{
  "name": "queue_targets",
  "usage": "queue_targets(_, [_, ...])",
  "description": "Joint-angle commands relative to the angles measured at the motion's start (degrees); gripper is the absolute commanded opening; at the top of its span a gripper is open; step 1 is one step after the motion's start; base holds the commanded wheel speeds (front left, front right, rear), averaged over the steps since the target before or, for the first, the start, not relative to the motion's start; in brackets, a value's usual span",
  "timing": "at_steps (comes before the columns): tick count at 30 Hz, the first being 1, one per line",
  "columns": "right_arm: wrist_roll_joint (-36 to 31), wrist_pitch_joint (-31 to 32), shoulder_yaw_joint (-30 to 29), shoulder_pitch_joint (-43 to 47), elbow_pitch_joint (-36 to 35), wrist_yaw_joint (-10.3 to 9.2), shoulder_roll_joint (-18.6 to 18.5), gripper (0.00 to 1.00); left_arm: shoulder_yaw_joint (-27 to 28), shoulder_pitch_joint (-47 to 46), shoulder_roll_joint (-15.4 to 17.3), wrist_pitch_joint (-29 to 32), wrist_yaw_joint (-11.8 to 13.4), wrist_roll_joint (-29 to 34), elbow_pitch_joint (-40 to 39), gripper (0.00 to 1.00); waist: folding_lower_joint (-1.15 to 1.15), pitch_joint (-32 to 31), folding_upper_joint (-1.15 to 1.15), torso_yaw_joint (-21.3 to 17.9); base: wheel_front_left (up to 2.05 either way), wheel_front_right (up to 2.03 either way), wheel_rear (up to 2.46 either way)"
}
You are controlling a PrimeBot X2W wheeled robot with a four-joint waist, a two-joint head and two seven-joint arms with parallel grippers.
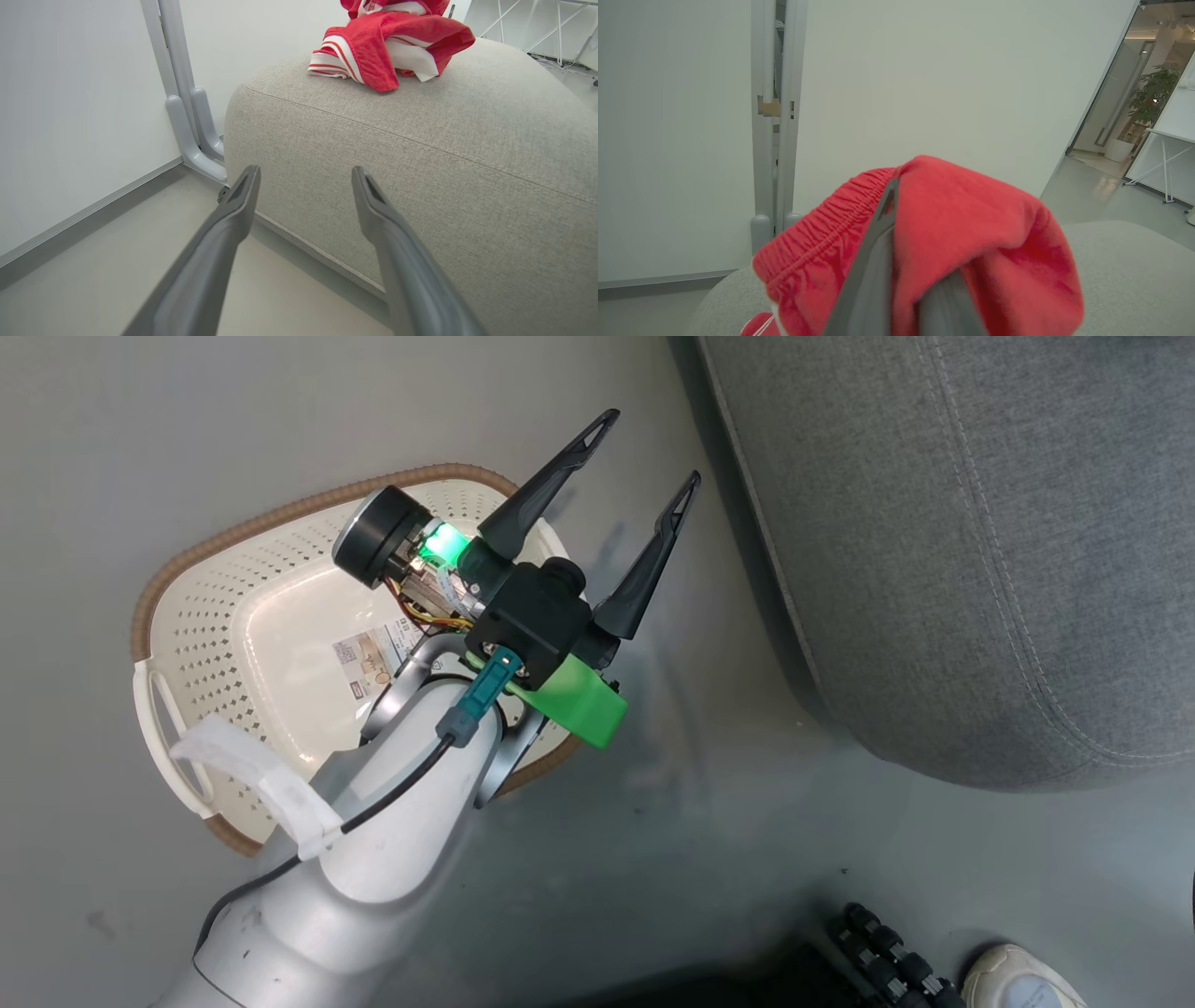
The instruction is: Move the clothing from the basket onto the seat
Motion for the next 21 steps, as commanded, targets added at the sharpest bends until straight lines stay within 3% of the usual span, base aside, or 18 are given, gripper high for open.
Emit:
queue_targets(1, [-0.1,-0.1,-0.5,1.6,0.9,-0.06,0.2,0.0,0.1,-0.9,0.0,0.0,0.1,0.5,-0.2,1.0,-0.01,0.4,0.0,0.4,0.0,0.0,0.0])
queue_targets(13, [0.1,-0.1,-1.6,11.9,3.2,-0.06,3.3,0.0,1.1,0.7,0.2,0.0,0.5,-0.3,0.0,1.0,-0.01,-1.5,0.0,0.7,0.0,0.0,0.0])
queue_targets(15, [-0.3,-0.1,-1.6,13.0,3.3,-0.06,3.1,0.62,1.4,1.0,0.0,0.0,0.7,-0.4,-0.3,1.0,-0.01,-2.4,0.0,1.0,0.0,0.0,0.0])
queue_targets(16, [-0.4,-0.1,-1.5,13.3,3.4,-0.06,3.1,1.0,1.5,1.3,-0.1,0.0,0.7,-0.5,-0.4,1.0,-0.01,-2.8,0.0,1.1,0.0,0.0,0.0])
queue_targets(21, [-0.9,-0.1,-0.8,16.8,2.9,-0.06,3.6,1.0,2.7,3.3,0.0,0.0,1.2,-1.2,-0.6,1.0,-0.01,-6.6,0.0,1.1,0.0,0.0,0.0])
